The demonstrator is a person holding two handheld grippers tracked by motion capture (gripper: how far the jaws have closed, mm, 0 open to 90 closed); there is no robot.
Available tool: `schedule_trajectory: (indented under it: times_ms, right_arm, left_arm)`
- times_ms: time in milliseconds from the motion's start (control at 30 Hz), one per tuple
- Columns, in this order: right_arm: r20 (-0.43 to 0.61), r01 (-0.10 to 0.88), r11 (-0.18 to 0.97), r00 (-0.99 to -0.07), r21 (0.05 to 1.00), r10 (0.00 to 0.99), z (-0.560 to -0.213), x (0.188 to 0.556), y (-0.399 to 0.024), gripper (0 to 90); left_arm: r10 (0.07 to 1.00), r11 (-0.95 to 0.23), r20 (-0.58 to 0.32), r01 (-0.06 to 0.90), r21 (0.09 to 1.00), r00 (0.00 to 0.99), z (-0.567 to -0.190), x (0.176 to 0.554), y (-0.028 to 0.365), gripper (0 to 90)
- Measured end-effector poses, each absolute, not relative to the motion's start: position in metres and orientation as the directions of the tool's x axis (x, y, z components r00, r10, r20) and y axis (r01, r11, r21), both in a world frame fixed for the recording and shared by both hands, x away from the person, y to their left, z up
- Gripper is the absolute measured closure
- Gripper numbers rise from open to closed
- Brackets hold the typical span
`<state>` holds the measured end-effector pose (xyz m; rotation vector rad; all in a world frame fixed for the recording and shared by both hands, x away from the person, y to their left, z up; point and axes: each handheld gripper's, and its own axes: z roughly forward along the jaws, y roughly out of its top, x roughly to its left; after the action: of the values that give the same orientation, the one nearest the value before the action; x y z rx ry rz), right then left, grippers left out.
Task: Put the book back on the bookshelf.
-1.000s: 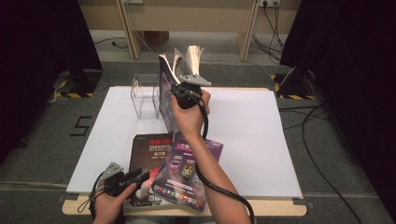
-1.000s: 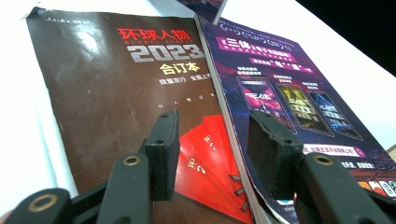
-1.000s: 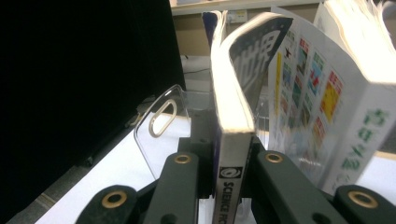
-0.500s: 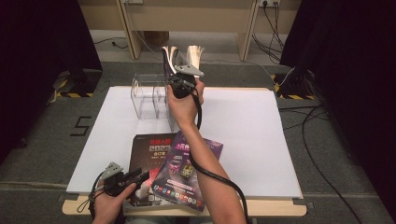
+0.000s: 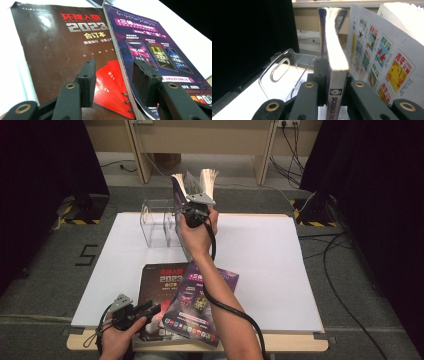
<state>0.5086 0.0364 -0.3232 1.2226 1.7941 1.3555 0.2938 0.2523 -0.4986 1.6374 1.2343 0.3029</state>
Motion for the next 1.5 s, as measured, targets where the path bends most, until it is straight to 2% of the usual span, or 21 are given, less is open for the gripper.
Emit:
schedule_trajectory:
  times_ms: [133, 467, 1200, 1500]
  right_arm:
    - [0.106, 0.362, 0.061, -0.425, 0.93, 0.899, -0.322, 0.51, 0.033, 78.6]
    - [0.146, 0.382, 0.028, -0.419, 0.924, 0.896, -0.315, 0.511, 0.026, 73.6]
    - [0.182, 0.477, 0.019, -0.372, 0.879, 0.91, -0.313, 0.515, 0.027, 82.8]
    - [0.159, 0.425, 0.024, -0.391, 0.905, 0.906, -0.315, 0.516, 0.032, 83.2]
  left_arm:
    - [0.825, 0.046, -0.352, 0.569, 0.821, 0.442, -0.499, 0.293, 0.252, 53.7]
    - [0.824, 0.043, -0.352, 0.572, 0.819, 0.443, -0.499, 0.294, 0.252, 53.7]
    - [0.824, 0.04, -0.351, 0.572, 0.82, 0.445, -0.499, 0.294, 0.252, 53.6]
    - [0.824, 0.04, -0.349, 0.57, 0.821, 0.446, -0.499, 0.294, 0.252, 53.5]
